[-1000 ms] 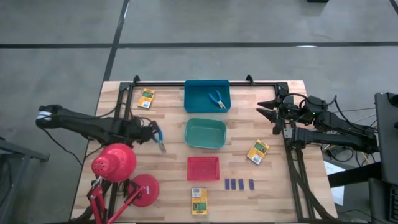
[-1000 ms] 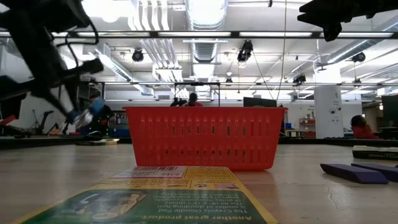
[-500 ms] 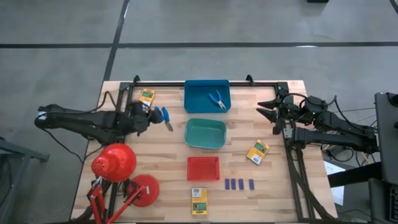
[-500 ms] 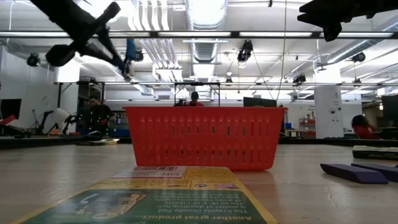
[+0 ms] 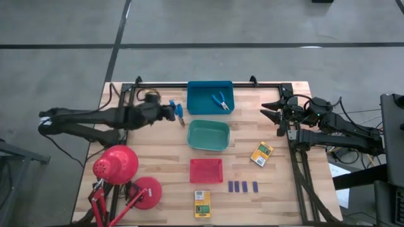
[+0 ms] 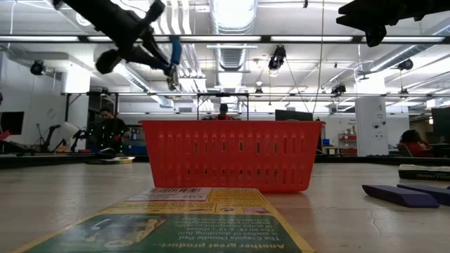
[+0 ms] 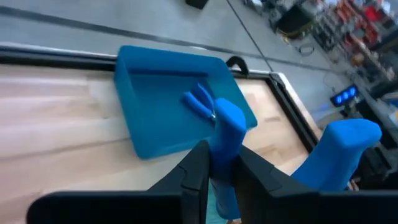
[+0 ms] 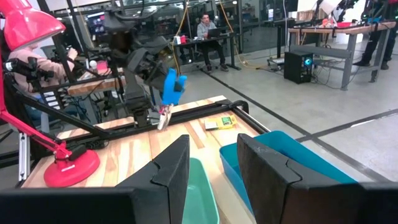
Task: Pick & Place School Supplies
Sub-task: Put the blue hole puncher into the blue bin
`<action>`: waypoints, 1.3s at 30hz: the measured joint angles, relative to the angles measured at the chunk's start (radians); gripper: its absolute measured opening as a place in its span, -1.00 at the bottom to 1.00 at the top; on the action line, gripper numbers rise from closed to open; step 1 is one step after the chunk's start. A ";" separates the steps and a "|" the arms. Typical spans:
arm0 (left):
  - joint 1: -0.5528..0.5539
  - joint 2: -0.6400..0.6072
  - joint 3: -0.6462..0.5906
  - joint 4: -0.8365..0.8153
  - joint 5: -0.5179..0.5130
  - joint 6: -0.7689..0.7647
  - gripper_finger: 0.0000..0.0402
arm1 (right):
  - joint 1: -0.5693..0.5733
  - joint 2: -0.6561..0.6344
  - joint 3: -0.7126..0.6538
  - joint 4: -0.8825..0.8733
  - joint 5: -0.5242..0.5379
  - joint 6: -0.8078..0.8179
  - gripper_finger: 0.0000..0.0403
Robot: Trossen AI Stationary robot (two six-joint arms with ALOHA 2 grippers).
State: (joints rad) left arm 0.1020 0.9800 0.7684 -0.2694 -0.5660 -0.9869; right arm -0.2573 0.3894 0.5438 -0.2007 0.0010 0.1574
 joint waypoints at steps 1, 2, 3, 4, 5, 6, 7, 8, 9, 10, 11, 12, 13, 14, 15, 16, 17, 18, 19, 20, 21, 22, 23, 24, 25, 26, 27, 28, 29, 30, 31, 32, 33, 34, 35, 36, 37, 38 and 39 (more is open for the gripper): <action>0.026 0.013 0.003 0.030 0.038 0.031 -0.72 | 0.000 0.000 0.000 0.000 0.000 0.000 -0.37; 0.053 0.025 0.004 0.062 0.078 0.055 -0.72 | 0.000 0.000 0.000 0.000 0.000 0.000 -0.37; 0.079 0.036 0.005 0.095 0.119 0.074 -0.72 | 0.000 0.000 0.000 0.000 0.000 0.000 -0.37; 0.107 0.047 0.005 0.132 0.160 0.088 -0.72 | 0.000 0.000 0.000 0.000 0.000 0.000 -0.37; 0.135 0.060 0.005 0.165 0.201 0.100 -0.72 | 0.000 0.000 0.000 0.000 0.000 0.000 -0.37; 0.164 0.075 0.005 0.195 0.242 0.106 -0.72 | 0.000 0.000 0.000 0.000 0.000 0.000 -0.37; 0.191 0.091 0.005 0.220 0.282 0.107 -0.72 | 0.000 0.000 0.000 0.000 0.000 0.000 -0.37; 0.216 0.106 0.005 0.244 0.317 0.108 -0.72 | 0.000 0.000 0.000 0.000 0.000 0.000 -0.37; 0.240 0.123 0.005 0.267 0.354 0.108 -0.72 | 0.000 0.000 0.000 0.000 0.000 0.000 -0.37; 0.261 0.141 0.005 0.285 0.377 0.107 -0.72 | 0.000 0.000 0.000 -0.001 0.000 0.000 -0.37; 0.281 0.157 0.005 0.295 0.397 0.104 -0.72 | 0.000 0.000 0.000 -0.001 0.000 0.000 -0.37; 0.298 0.175 0.006 0.303 0.411 0.100 -0.72 | 0.000 0.000 0.000 -0.001 0.000 0.000 -0.37; 0.312 0.193 0.012 0.305 0.422 0.096 -0.72 | 0.000 0.000 0.000 -0.001 0.000 0.000 -0.37; 0.326 0.212 0.022 0.307 0.432 0.096 -0.72 | 0.000 0.000 0.000 -0.001 0.000 0.000 -0.37; 0.338 0.230 0.035 0.310 0.439 0.098 -0.72 | 0.000 0.000 0.000 -0.001 0.000 0.000 -0.37; 0.349 0.249 0.052 0.311 0.447 0.102 -0.72 | 0.000 0.000 0.000 -0.001 0.000 0.000 -0.37; 0.359 0.269 0.073 0.313 0.454 0.114 -0.72 | 0.000 0.000 0.000 -0.001 0.000 0.000 -0.37; 0.367 0.290 0.095 0.315 0.458 0.130 -0.72 | 0.000 0.000 0.000 -0.001 0.000 0.000 -0.37; 0.375 0.313 0.122 0.308 0.462 0.148 -0.72 | 0.000 0.000 0.000 -0.001 0.000 0.000 -0.37; 0.383 0.336 0.152 0.285 0.464 0.163 -0.72 | 0.000 0.000 0.000 -0.001 0.000 0.000 -0.37; 0.389 0.359 0.184 0.259 0.464 0.173 -0.72 | 0.000 0.000 0.000 -0.001 0.000 0.000 -0.37; 0.396 0.383 0.221 0.219 0.464 0.175 -0.72 | 0.000 0.000 0.000 -0.001 0.000 0.000 -0.37; 0.403 0.406 0.258 0.173 0.464 0.174 -0.72 | 0.000 0.000 0.000 -0.001 0.000 0.000 -0.37; 0.408 0.433 0.298 0.123 0.465 0.173 -0.72 | 0.000 0.000 0.000 -0.001 0.000 0.000 -0.37; 0.414 0.460 0.339 0.077 0.466 0.173 -0.72 | 0.000 0.000 0.000 -0.001 0.000 0.000 -0.37; 0.420 0.489 0.380 0.032 0.466 0.174 -0.72 | 0.000 0.000 0.000 -0.001 0.000 0.000 -0.37; 0.424 0.521 0.420 -0.010 0.466 0.177 -0.72 | 0.000 0.000 0.000 -0.002 0.000 0.000 -0.37; 0.429 0.551 0.461 -0.049 0.467 0.179 -0.72 | 0.000 0.000 0.000 -0.002 0.000 0.000 -0.37; 0.433 0.582 0.503 -0.090 0.466 0.179 -0.72 | 0.000 0.000 0.000 -0.002 0.000 0.000 -0.37; 0.436 0.611 0.543 -0.127 0.466 0.179 -0.72 | 0.000 0.000 0.000 -0.002 0.000 0.000 -0.37; 0.439 0.642 0.583 -0.167 0.466 0.179 -0.72 | 0.000 0.000 0.000 -0.002 0.000 0.000 -0.37; 0.441 0.671 0.623 -0.209 0.466 0.178 -0.72 | 0.000 0.000 0.000 -0.002 0.000 0.000 -0.37; 0.444 0.697 0.657 -0.250 0.464 0.175 -0.72 | 0.000 0.000 0.000 -0.002 0.000 0.000 -0.37; 0.447 0.725 0.691 -0.296 0.462 0.169 -0.72 | 0.000 0.000 0.000 -0.003 0.000 0.000 -0.37; 0.449 0.750 0.720 -0.339 0.460 0.156 -0.72 | 0.000 0.000 0.000 -0.003 0.000 0.000 -0.37; 0.452 0.774 0.745 -0.376 0.459 0.142 -0.72 | 0.000 0.000 0.000 -0.003 0.000 0.000 -0.37; 0.454 0.796 0.768 -0.413 0.459 0.124 -0.72 | 0.000 0.000 0.000 -0.003 0.000 0.000 -0.37; 0.458 0.815 0.785 -0.436 0.459 0.114 -0.72 | 0.000 0.000 0.000 -0.004 0.000 0.000 -0.37; 0.460 0.831 0.795 -0.445 0.458 0.111 -0.72 | 0.000 0.000 0.000 -0.004 0.000 0.000 -0.37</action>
State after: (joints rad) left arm 0.5623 1.8105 1.5633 -0.7140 -0.1077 -0.8754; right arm -0.2576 0.3897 0.5438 -0.2043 0.0010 0.1570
